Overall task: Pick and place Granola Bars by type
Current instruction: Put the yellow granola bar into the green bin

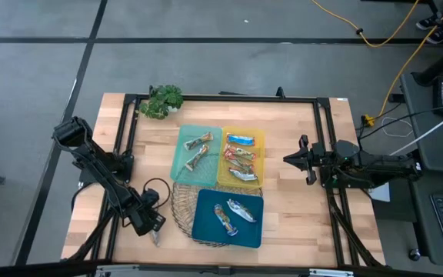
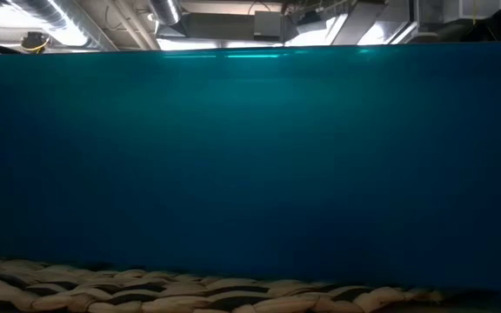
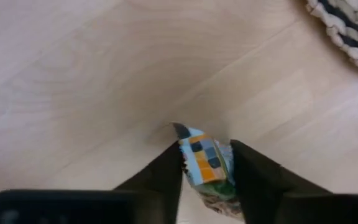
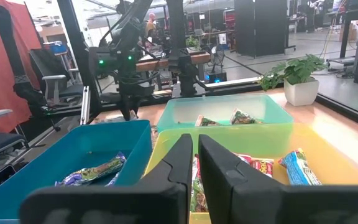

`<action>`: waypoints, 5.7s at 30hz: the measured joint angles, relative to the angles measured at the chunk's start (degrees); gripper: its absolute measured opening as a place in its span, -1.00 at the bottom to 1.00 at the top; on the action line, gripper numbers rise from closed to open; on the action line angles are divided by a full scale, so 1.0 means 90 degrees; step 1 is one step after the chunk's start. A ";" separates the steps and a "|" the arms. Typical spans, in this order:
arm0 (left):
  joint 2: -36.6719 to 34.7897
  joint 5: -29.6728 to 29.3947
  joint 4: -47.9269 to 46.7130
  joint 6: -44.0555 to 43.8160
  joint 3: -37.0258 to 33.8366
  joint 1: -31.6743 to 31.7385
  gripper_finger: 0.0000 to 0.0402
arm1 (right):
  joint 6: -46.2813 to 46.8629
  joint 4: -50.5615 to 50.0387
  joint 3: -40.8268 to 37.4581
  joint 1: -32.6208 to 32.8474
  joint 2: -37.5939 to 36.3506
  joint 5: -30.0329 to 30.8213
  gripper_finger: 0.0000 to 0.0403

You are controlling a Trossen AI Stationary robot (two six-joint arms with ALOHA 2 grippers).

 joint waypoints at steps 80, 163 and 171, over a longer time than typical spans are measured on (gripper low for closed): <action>-0.3870 -0.1146 0.0110 1.0192 0.2522 0.3311 -0.77 | 0.0002 0.0000 0.0000 0.0000 0.0000 0.0000 -0.84; 0.1321 0.1709 0.1905 1.2015 0.1400 0.7627 -0.77 | 0.0007 0.0001 0.0000 0.0000 -0.0001 0.0002 -0.84; 0.1624 0.1979 0.1958 1.1870 0.1400 0.7486 -0.70 | 0.0000 -0.0001 0.0000 0.0000 -0.0001 0.0000 -0.84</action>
